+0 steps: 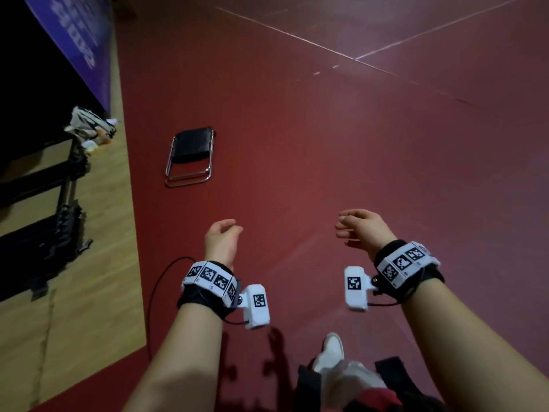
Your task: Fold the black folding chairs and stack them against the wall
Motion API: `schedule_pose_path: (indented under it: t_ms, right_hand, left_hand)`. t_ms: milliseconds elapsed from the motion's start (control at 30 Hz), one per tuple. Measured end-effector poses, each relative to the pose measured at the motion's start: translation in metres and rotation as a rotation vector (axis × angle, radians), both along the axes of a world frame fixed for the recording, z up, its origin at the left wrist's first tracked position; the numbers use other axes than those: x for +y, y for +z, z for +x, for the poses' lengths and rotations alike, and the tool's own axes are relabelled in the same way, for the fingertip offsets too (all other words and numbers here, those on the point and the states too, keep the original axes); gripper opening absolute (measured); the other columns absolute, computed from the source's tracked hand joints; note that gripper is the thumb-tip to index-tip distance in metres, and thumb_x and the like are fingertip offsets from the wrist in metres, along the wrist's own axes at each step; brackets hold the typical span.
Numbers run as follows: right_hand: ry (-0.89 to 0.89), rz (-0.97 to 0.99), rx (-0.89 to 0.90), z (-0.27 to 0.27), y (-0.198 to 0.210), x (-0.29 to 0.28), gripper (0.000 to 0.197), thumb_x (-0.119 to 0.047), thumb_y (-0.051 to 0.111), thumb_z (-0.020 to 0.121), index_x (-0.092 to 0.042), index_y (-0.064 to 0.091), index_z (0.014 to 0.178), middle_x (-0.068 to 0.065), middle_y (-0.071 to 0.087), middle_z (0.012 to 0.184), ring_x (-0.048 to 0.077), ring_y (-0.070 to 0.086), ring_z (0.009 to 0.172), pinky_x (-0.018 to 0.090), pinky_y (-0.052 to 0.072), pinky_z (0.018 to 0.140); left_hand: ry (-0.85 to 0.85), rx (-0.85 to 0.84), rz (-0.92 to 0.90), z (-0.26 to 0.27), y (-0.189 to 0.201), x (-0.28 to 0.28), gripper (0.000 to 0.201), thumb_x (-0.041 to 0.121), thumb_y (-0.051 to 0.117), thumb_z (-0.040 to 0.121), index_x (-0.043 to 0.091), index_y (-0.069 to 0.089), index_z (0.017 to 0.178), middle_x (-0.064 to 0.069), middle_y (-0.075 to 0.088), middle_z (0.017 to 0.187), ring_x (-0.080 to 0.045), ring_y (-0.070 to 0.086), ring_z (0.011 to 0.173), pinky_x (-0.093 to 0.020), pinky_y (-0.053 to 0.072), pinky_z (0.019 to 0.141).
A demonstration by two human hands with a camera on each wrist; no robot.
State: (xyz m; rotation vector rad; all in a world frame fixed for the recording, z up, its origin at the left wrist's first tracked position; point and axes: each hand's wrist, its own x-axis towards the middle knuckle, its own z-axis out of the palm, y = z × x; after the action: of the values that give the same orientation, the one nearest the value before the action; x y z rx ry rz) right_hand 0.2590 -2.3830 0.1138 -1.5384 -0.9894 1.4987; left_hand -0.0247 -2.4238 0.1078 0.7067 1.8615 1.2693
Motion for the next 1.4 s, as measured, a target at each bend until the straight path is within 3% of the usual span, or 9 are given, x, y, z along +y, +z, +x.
schedule_pose_path:
  t_ms: [300,467,600,733,833,967,1033,1167,1400]
  right_hand:
    - [0.09,0.04,0.042,-0.083,0.033,0.263,0.008,-0.009,0.056,0.095,-0.015,0.06,0.095,0.007,0.064,0.083,0.018,0.058,0.066,0.026,0.04,0.061]
    - [0.148,0.023,0.006,-0.142,0.011,0.386,0.007,-0.011,0.058,0.094,-0.013,0.064,0.092,0.008,0.067,0.086,0.02,0.061,0.072,0.029,0.045,0.067]
    - [0.158,0.047,-0.04,-0.202,0.003,0.512,0.012,-0.006,0.057,0.092,-0.007,0.067,0.085,0.011,0.068,0.086,0.022,0.061,0.076,0.031,0.046,0.071]
    - [0.088,0.07,-0.042,-0.245,0.022,0.609,0.026,0.01,0.045,0.087,-0.007,0.064,0.087,0.011,0.068,0.084,0.019,0.062,0.069,0.027,0.045,0.065]
    - [0.057,0.071,-0.042,-0.269,0.038,0.678,0.035,0.017,0.035,0.081,-0.004,0.062,0.073,0.016,0.067,0.075,0.023,0.064,0.068,0.03,0.05,0.068]
    - [-0.022,-0.029,-0.008,-0.293,0.041,0.774,0.04,0.023,0.023,0.077,0.0,0.048,0.056,0.016,0.049,0.056,0.028,0.053,0.053,0.031,0.056,0.053]
    - [-0.009,-0.056,-0.006,-0.301,0.038,0.828,0.041,0.022,0.021,0.078,-0.002,0.045,0.056,0.01,0.041,0.049,0.025,0.044,0.05,0.034,0.056,0.053]
    - [0.061,-0.003,0.019,-0.307,0.027,0.947,0.037,0.016,0.022,0.073,-0.004,0.047,0.056,0.009,0.039,0.049,0.022,0.048,0.042,0.051,0.054,0.074]
    - [0.164,-0.01,-0.011,-0.336,0.037,1.173,0.021,-0.003,0.041,0.088,-0.007,0.061,0.083,0.009,0.05,0.06,0.02,0.048,0.044,0.025,0.046,0.047]
  left_hand:
    - [0.123,-0.048,0.106,-0.071,0.039,0.226,0.012,0.015,0.062,0.094,0.023,0.07,0.091,0.001,0.067,0.09,-0.015,0.061,0.085,-0.03,0.044,0.064]
    - [0.166,-0.117,0.049,-0.118,0.015,0.341,0.022,0.01,0.053,0.094,0.024,0.069,0.091,0.001,0.071,0.093,-0.015,0.065,0.086,-0.034,0.046,0.076]
    - [0.153,-0.139,0.016,-0.179,0.008,0.471,0.038,-0.007,0.037,0.085,0.017,0.066,0.08,0.0,0.067,0.073,-0.014,0.064,0.072,-0.032,0.043,0.075]
    - [0.093,-0.14,0.017,-0.23,0.03,0.583,0.04,-0.015,0.028,0.081,0.01,0.058,0.07,-0.009,0.058,0.061,-0.017,0.059,0.059,-0.028,0.039,0.059]
    - [0.073,-0.094,0.019,-0.263,0.045,0.663,0.039,-0.015,0.026,0.081,0.009,0.053,0.065,-0.008,0.052,0.051,-0.015,0.054,0.047,-0.02,0.037,0.046]
    - [0.012,-0.133,-0.012,-0.284,0.039,0.771,0.036,-0.015,0.025,0.078,0.008,0.047,0.061,0.002,0.04,0.037,-0.014,0.045,0.036,-0.025,0.036,0.054]
    - [-0.021,-0.142,-0.032,-0.288,0.03,0.832,0.037,-0.014,0.023,0.078,0.008,0.046,0.061,0.003,0.039,0.037,-0.017,0.043,0.038,-0.025,0.035,0.053]
    - [-0.032,-0.13,-0.024,-0.292,0.021,0.961,0.038,-0.013,0.025,0.084,0.009,0.049,0.065,0.003,0.044,0.04,-0.013,0.047,0.037,-0.019,0.035,0.041]
    - [0.041,-0.148,0.008,-0.318,0.033,1.151,0.017,0.003,0.05,0.097,0.013,0.061,0.089,-0.005,0.057,0.073,-0.014,0.056,0.058,-0.021,0.044,0.046]
